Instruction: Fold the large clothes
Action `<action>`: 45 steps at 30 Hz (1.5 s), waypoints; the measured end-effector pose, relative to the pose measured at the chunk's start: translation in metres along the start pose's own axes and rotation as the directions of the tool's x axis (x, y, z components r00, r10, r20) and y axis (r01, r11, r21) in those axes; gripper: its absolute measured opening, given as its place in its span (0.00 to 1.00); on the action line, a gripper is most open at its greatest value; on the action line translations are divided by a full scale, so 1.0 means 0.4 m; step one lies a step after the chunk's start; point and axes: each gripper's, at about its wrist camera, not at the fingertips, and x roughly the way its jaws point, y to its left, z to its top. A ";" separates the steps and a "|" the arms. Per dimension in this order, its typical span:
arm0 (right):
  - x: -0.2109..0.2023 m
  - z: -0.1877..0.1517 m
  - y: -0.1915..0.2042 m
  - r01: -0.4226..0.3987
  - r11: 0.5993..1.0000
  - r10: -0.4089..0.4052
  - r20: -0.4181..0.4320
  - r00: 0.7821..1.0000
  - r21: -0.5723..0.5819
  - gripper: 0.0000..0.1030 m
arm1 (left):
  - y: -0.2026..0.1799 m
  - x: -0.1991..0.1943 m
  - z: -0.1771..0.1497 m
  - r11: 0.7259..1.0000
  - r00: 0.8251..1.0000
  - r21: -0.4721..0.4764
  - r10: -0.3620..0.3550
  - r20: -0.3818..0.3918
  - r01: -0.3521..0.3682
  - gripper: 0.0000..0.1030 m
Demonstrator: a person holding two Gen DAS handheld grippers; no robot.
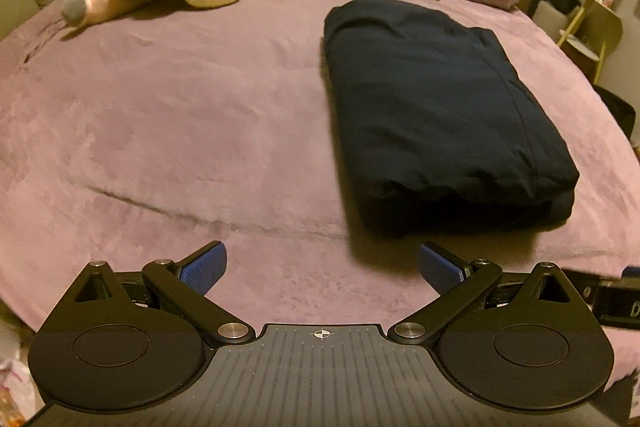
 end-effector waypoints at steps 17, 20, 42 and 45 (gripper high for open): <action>-0.016 0.021 0.032 0.079 0.997 -0.079 0.030 0.996 -0.001 0.98 | -0.012 0.008 0.006 1.000 0.999 0.017 -0.024 -0.041 0.025 1.00; -0.014 0.021 0.029 0.082 0.997 -0.082 0.027 0.996 0.003 0.98 | -0.018 0.006 0.007 0.999 0.999 0.031 -0.018 -0.038 0.020 1.00; -0.028 0.021 0.013 0.098 0.995 -0.098 0.048 0.994 0.009 0.98 | -0.055 -0.023 0.013 0.995 1.000 0.097 -0.008 -0.013 0.010 1.00; -0.030 0.020 0.015 0.100 0.995 -0.100 0.050 0.994 0.009 0.98 | -0.056 -0.026 0.014 0.995 1.000 0.094 -0.015 -0.012 0.016 1.00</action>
